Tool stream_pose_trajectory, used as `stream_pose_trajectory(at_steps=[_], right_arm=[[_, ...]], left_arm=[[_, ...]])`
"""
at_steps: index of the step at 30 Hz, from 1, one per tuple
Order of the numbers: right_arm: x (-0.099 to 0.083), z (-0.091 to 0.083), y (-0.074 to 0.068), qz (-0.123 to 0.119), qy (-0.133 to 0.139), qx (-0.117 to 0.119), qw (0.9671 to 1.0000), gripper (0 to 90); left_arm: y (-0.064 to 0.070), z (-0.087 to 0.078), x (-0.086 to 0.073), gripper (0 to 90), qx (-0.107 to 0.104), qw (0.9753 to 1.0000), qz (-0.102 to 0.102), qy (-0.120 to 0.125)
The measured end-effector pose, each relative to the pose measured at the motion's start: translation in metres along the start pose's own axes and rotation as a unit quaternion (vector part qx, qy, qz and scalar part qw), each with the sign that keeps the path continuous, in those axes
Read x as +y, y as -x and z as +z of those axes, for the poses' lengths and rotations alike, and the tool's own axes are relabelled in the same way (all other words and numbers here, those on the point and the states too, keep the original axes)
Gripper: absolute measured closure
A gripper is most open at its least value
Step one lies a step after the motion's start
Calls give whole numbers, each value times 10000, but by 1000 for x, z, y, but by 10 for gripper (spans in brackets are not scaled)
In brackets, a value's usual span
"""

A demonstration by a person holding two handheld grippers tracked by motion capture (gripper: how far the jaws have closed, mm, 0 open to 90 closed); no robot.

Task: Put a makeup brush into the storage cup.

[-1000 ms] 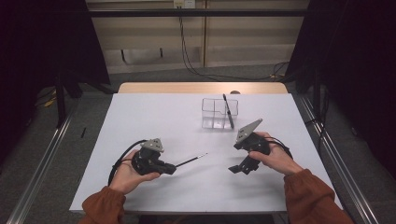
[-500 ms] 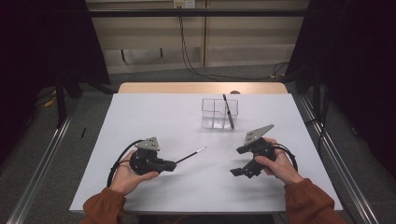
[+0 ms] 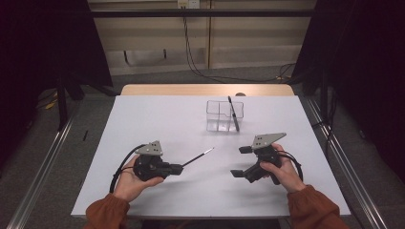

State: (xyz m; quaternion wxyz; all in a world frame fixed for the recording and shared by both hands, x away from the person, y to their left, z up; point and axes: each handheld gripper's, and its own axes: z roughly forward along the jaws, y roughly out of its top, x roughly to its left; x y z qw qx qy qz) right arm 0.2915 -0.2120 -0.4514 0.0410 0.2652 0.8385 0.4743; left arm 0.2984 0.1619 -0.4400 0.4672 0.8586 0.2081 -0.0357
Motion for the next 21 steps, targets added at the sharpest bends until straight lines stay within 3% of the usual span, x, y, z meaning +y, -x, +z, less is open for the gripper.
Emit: stream_pose_trajectory(at_steps=[5,13,21], right_arm=[[-1,4,-2,80,271,-61,9996,28],[-2,9,-6,4,641,-267,9976,36],[-1,12,-9,-27,818,-94,9966,41]], left_arm=[[1,4,-1,853,134,9998,95,141],[1,4,-4,850,93,9976,63,686],[3,6,-4,850,176,9934,128,1126]])
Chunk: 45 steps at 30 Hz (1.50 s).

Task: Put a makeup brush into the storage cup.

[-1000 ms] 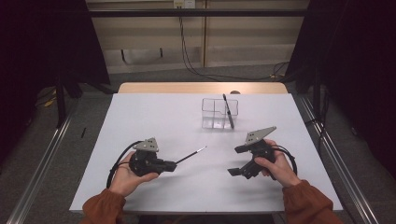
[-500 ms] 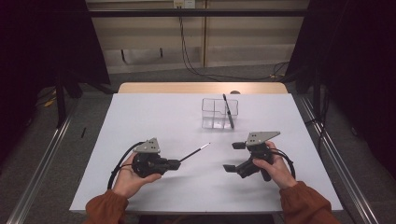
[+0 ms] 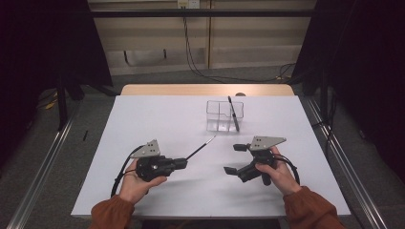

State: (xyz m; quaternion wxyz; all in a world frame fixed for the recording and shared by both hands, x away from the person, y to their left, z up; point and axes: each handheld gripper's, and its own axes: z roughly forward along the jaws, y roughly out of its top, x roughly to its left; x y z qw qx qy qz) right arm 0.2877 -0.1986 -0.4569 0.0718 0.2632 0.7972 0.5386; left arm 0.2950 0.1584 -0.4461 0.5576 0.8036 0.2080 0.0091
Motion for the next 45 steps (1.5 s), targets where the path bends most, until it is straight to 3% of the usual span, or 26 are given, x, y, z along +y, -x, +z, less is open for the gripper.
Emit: stream_pose_trajectory(at_steps=[3,6,15,18,21,27,38,45], right_arm=[[2,1,0,-89,91,-32,9999,11],[2,1,0,-23,247,-74,9997,18],[9,3,-4,-55,568,75,9983,16],[15,6,-7,-90,628,3,9980,25],[19,8,-7,-94,832,261,9962,10],[27,11,-9,-79,941,336,9950,39],[27,16,-9,43,1028,577,9930,290],[26,18,-10,70,1011,784,9918,499]], left_arm=[[1,2,0,850,-64,9999,9,116],[4,3,1,850,-101,9996,34,264],[7,10,4,850,-198,9984,76,523],[9,12,5,850,-220,9983,132,522],[10,14,5,850,-233,9983,165,508],[10,17,4,850,-236,9985,215,444],[13,24,0,850,-301,9988,261,295],[14,28,-2,850,-330,9988,279,219]])
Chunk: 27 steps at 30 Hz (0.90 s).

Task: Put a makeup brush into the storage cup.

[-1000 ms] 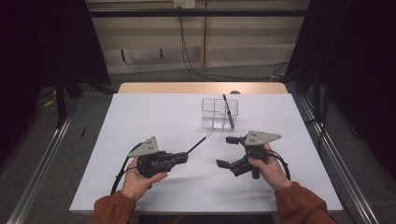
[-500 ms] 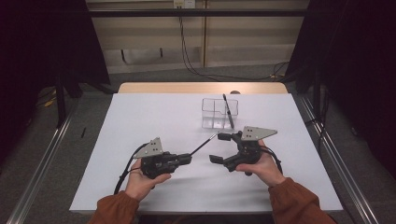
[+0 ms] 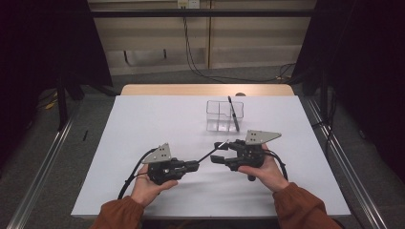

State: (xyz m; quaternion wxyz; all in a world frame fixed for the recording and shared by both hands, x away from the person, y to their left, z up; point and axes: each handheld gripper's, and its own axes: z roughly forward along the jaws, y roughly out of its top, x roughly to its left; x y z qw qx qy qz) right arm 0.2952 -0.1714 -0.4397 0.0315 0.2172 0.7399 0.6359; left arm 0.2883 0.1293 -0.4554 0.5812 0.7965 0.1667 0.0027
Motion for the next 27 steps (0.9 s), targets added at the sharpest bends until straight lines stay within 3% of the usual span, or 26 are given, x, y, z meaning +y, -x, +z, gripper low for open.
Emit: stream_pose_trajectory(at_steps=[5,9,19,23,27], right_arm=[[1,-1,1,205,9,184,9996,666],[1,-3,3,375,69,269,9989,737],[0,-3,4,512,151,500,9973,815],[1,-3,4,495,164,676,9963,858],[1,-2,4,443,158,682,9966,862]], left_arm=[[0,2,-2,849,-29,9999,63,-91],[2,5,-3,848,-82,9998,70,-151],[0,6,-4,828,-15,9998,76,-209],[-2,4,-4,757,120,9999,4,-122],[-2,4,-5,723,171,9998,3,-142]])
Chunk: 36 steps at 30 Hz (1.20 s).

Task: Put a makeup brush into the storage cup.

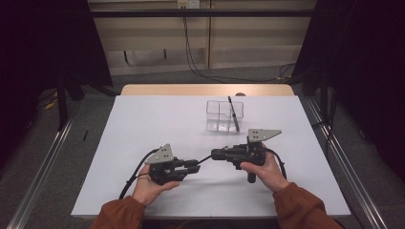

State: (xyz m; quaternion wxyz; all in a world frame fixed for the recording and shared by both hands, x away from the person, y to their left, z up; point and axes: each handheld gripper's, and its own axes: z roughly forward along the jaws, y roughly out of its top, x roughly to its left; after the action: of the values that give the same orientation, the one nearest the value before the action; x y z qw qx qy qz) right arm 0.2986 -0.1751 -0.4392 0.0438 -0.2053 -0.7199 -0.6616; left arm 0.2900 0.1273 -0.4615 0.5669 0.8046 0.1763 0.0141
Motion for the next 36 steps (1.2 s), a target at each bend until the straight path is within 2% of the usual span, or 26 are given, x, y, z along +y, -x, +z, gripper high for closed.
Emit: stream_pose_trajectory(at_steps=[2,6,13,17,24,25,28,30,32,35,36], right_arm=[[0,0,0,-68,-1,-41,10000,862],[1,-2,-1,-109,-4,-106,9999,863],[2,-5,0,-102,-50,-190,9998,863],[4,-9,2,-64,-41,-237,9997,862],[6,-16,5,-22,-37,-401,9992,862],[6,-17,5,-27,-19,-429,9991,863],[7,-19,5,-9,-31,-457,9990,863],[7,-21,6,-5,-63,-490,9988,863],[7,-23,6,16,-65,-514,9987,862],[9,-27,7,-5,-69,-522,9986,862],[9,-28,6,-48,-75,-527,9986,862]], left_arm=[[0,0,0,665,86,10000,-10,-1],[0,-2,0,616,211,9998,-37,6],[-1,-7,1,527,363,9993,-118,34],[-1,-8,1,428,477,9986,-198,99],[-2,-15,4,205,869,9956,-286,202],[-2,-16,5,190,976,9947,-219,229],[-3,-20,6,98,1144,9929,-204,253],[-5,-23,7,84,1068,9933,-303,337],[-6,-26,7,42,1153,9917,-453,343],[-7,-32,7,32,1187,9910,-468,397],[-6,-34,8,34,1279,9897,-481,433]])
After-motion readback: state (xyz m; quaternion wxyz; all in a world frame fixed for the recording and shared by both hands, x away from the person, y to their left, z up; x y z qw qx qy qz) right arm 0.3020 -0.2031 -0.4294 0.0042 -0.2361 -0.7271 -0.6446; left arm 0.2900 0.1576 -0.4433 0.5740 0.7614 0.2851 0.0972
